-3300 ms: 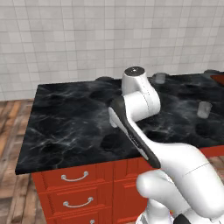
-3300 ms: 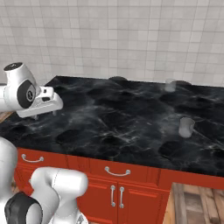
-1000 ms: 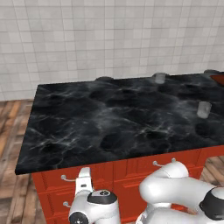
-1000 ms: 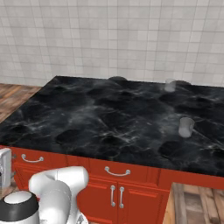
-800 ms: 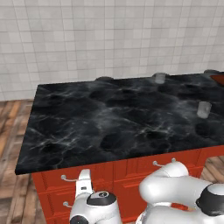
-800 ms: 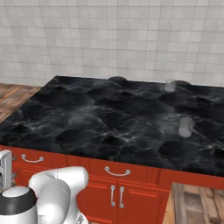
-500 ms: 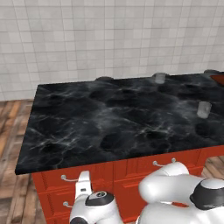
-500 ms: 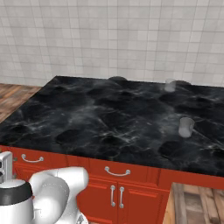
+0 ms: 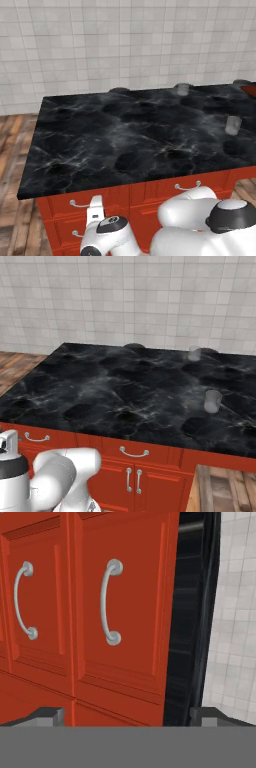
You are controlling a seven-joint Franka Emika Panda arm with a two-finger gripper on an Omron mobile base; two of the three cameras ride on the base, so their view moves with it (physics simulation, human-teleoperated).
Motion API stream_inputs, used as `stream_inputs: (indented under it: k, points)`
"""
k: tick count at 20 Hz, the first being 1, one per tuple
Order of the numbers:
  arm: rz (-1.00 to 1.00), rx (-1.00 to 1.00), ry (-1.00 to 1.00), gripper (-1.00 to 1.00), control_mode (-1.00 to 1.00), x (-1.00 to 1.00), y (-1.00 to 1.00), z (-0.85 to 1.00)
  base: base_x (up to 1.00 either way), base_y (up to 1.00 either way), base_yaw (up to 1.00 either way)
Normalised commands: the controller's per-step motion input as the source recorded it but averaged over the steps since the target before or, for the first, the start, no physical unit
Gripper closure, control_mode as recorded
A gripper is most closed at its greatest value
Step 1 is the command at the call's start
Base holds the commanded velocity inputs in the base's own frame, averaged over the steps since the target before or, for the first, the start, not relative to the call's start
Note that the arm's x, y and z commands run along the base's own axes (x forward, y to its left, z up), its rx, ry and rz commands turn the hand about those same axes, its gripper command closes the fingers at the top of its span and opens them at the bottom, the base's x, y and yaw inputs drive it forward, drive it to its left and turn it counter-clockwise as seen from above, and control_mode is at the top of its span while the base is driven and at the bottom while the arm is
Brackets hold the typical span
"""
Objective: Take the tongs from the drawer on the left and place them on the dining counter next to the tray containing the hot dog.
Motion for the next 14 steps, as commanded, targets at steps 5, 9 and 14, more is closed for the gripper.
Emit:
stream_inputs:
  k: [5, 9, 14]
  points:
    - [0.0, 0.0, 0.0, -1.0, -1.0, 0.12, 0.0, -0.11, 0.0, 0.0, 0.0]
    - [0.0, 0.0, 0.0, -1.0, -1.0, 0.06, 0.0, -0.06, 0.0, 0.0, 0.0]
    - [0.0, 0.0, 0.0, -1.0, -1.0, 0.14, 0.0, -0.08, 0.0, 0.0, 0.0]
